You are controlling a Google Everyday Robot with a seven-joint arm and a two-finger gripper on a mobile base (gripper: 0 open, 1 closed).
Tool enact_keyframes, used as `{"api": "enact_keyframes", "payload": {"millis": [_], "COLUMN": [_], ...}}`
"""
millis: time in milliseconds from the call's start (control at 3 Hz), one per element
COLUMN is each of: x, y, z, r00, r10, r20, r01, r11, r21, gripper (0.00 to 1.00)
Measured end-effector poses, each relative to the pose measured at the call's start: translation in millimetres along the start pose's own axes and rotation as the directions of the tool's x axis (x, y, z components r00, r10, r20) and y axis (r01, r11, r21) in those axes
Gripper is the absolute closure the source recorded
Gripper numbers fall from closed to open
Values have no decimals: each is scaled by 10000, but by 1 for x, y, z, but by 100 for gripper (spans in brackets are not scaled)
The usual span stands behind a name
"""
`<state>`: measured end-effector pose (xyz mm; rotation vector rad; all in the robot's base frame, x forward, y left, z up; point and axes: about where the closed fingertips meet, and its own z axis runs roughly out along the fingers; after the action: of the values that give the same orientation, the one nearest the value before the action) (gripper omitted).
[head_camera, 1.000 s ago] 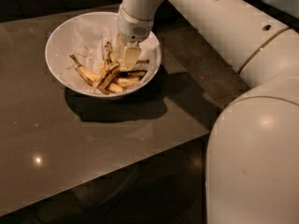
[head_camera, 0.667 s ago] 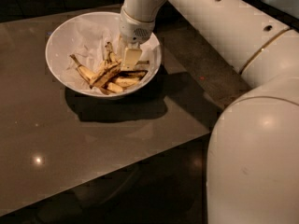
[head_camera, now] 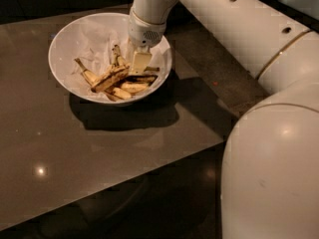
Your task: Pick banana from white bowl
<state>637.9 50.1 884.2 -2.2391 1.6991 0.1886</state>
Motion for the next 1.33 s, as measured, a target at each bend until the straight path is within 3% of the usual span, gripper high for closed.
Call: {"api": "enact_keyframes", "payload": {"millis": [333,667,1333], "x": [-11,-11,-32], "y": [6,5,14], "z": [-44,-44,-81], "r00": [9989,9989,9956], "r10": [350,343,-299], "r20": [317,321,882], "r01": [-373,-367,153], "r11": [9965,9964,9866], "r21": [749,758,1626], "gripper": [100,100,100]}}
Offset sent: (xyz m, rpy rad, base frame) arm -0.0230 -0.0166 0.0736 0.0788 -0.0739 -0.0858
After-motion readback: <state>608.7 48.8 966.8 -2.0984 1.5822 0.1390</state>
